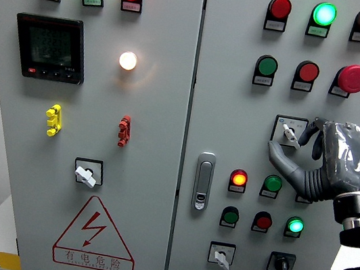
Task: Rotate and turn off gray switch
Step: 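Rotate the white switch handle with the right hand to the off position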
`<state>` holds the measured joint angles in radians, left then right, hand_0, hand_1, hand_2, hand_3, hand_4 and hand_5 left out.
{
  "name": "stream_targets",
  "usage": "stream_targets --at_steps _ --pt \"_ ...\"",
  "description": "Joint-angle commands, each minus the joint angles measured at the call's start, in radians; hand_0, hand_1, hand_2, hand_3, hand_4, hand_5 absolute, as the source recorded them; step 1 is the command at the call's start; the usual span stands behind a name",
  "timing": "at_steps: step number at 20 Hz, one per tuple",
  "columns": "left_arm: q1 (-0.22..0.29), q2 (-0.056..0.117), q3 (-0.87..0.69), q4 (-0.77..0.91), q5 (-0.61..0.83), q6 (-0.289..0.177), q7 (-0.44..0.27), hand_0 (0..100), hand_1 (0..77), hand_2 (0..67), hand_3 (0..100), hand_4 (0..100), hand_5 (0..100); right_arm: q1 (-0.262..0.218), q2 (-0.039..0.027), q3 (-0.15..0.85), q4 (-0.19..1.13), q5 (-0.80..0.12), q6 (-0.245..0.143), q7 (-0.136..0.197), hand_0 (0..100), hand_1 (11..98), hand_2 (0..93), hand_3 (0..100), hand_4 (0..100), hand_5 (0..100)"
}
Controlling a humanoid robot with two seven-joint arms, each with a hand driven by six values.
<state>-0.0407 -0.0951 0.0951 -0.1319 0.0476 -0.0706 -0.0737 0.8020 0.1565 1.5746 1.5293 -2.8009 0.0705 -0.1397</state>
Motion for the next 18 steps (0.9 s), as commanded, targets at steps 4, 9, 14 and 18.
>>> stream_targets --at_steps 4,9,14,18 --pt "0.001 0.0 0.0 0.0 0.0 0.0 0.0 85 0.0 13.4 19 8 11 0.013 0.0 -0.007 -0.011 0.0 0.0 -0.003 16 27.7 68.3 93 100 100" --pt "0.001 0.0 0.0 0.0 0.0 0.0 0.0 85 0.0 13.4 19 8 11 0.016 0.0 -0.01 -0.015 -0.002 0.0 -0.007 17 27.1 68.9 93 100 100" --pt "0.001 0.0 0.0 0.0 0.0 0.0 0.0 85 0.0 13.4 19 8 11 0.016 0.0 -0.018 -0.018 -0.002 0.0 -0.018 18 27.7 70.3 95 100 100" --pt "-0.001 0.0 0.0 0.0 0.0 0.0 0.0 85 0.0 13.4 19 8 11 0.017 0.0 -0.018 -0.023 -0.002 0.0 -0.018 22 28.5 71.2 95 100 100"
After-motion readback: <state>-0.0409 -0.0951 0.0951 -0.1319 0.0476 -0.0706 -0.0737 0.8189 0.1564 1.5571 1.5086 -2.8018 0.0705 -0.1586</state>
